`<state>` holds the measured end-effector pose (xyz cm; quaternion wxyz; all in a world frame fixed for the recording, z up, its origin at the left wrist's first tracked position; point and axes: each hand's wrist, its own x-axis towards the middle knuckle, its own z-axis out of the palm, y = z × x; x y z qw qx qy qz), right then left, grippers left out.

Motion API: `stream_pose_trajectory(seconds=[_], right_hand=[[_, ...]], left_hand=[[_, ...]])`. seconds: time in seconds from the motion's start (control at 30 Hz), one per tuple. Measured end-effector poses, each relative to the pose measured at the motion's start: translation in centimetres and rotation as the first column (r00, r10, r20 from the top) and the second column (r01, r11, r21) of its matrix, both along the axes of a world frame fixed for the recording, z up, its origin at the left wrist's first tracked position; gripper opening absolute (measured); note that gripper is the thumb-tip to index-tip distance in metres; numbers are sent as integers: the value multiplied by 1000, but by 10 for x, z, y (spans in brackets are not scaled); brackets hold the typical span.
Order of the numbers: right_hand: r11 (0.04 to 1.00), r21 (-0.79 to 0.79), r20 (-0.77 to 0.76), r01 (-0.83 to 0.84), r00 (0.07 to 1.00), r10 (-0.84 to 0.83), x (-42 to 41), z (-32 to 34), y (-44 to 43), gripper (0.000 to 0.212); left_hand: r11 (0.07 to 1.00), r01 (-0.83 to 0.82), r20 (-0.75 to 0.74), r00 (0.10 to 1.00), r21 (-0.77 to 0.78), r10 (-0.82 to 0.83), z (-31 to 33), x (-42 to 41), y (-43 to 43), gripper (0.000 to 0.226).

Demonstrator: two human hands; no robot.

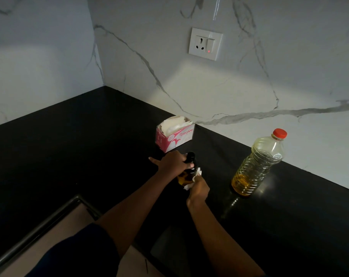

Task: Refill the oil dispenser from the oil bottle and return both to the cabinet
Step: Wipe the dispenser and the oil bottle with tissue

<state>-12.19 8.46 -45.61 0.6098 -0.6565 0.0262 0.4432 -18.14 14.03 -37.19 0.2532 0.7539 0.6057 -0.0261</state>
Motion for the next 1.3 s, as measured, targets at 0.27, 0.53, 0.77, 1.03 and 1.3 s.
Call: stream_pose_trajectory(seconds=[0.27, 0.53, 0.77, 1.03, 1.3], right_hand=[[992, 121, 387, 44, 918, -87, -15, 21, 9, 24], [952, 93, 341, -293, 907, 246, 29, 38, 23, 25], [990, 128, 348, -53, 937, 5, 8, 26, 10, 25], [994, 110, 407, -9, 913, -36, -1, 32, 8, 22], [962, 168, 115, -215, 974, 197, 27, 42, 18, 21]], left_hand=[[999, -40, 19, 999, 26, 39, 0, 2, 2, 36], [999, 27, 63, 998, 20, -28, -1, -2, 5, 37], [999, 17, 91, 996, 51, -21, 2, -2, 6, 24], [986, 51, 54, 997, 160, -60, 5, -2, 5, 13], [988, 103, 96, 989, 119, -114, 3, -7, 9, 12]])
